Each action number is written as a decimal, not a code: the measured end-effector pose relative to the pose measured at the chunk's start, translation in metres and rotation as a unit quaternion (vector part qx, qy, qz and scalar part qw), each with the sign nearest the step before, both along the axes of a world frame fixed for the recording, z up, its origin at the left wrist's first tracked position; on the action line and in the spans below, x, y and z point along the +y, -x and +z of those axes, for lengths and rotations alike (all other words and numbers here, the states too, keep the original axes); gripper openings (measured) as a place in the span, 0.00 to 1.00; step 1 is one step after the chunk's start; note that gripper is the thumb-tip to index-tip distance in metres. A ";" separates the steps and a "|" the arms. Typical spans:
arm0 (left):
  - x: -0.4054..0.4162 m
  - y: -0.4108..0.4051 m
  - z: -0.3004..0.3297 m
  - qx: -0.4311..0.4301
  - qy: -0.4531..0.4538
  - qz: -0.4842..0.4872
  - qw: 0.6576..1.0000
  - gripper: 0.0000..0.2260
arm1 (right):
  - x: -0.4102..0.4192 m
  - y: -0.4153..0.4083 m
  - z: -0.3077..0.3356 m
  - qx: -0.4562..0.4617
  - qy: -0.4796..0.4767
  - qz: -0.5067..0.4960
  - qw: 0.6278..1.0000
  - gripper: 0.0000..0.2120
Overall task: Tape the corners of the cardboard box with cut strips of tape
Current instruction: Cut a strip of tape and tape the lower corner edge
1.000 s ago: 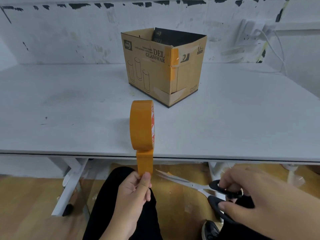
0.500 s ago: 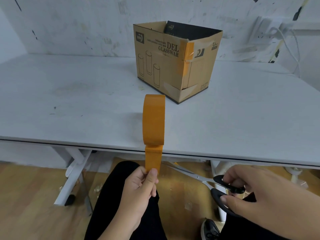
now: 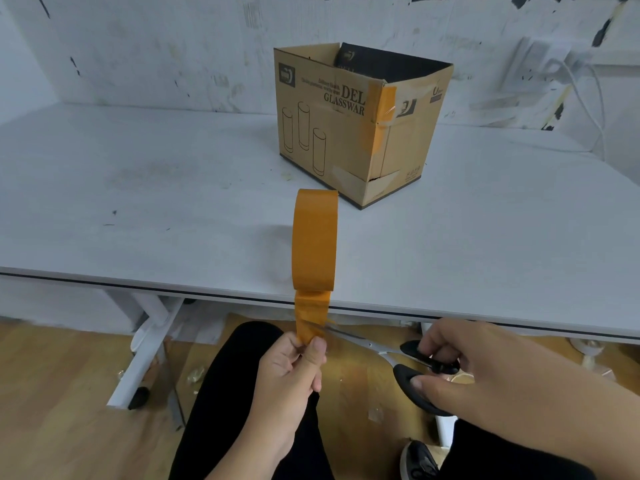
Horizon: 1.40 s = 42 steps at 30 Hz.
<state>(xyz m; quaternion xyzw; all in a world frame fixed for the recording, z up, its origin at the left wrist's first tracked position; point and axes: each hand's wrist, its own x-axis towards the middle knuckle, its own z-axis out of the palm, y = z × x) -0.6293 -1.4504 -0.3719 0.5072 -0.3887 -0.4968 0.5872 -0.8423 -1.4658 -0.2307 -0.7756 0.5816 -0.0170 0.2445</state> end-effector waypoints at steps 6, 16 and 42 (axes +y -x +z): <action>0.001 0.000 0.002 -0.007 0.004 0.001 1.000 0.15 | -0.001 -0.009 -0.002 0.014 0.012 0.007 1.000 0.16; 0.000 -0.007 0.002 -0.032 0.015 0.002 0.999 0.11 | -0.013 -0.016 0.013 0.045 0.048 0.031 0.997 0.13; 0.030 -0.046 0.086 -0.289 0.090 -0.175 0.937 0.13 | -0.022 0.085 0.038 -0.031 0.124 -0.092 0.988 0.17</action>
